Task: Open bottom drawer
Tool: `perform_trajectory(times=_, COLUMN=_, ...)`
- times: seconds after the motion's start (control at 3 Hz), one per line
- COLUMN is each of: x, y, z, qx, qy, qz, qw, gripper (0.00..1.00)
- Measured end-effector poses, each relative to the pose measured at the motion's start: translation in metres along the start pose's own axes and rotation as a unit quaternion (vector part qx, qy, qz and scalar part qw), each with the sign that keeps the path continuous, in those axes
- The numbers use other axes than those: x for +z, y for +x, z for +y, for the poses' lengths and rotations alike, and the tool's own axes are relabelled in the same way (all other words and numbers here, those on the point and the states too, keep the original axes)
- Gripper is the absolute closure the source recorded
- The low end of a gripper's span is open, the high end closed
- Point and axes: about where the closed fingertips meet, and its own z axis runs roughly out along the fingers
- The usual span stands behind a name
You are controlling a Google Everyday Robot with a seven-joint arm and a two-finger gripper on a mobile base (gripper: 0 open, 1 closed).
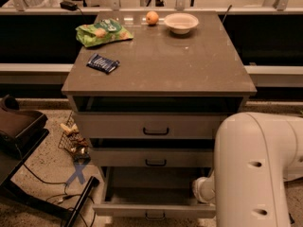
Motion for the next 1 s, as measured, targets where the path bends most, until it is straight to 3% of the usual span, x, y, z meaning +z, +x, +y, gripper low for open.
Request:
perform_trajectory(times=0.33, x=0.035, y=-0.028, z=-0.006, qx=-0.043, qy=-0.005, qz=-0.025, qw=0.9988, gripper=1.0)
perform_trajectory(times=0.67, x=0.061, y=-0.047, z=-0.003, qx=-0.065, qy=-0.013, qz=-0.04, qw=0.997, gripper=1.0)
perform_trajectory(times=1.0, x=0.131, y=-0.068, z=0.024, qx=-0.05, qy=-0.039, qz=-0.069, qw=0.9956, gripper=1.0)
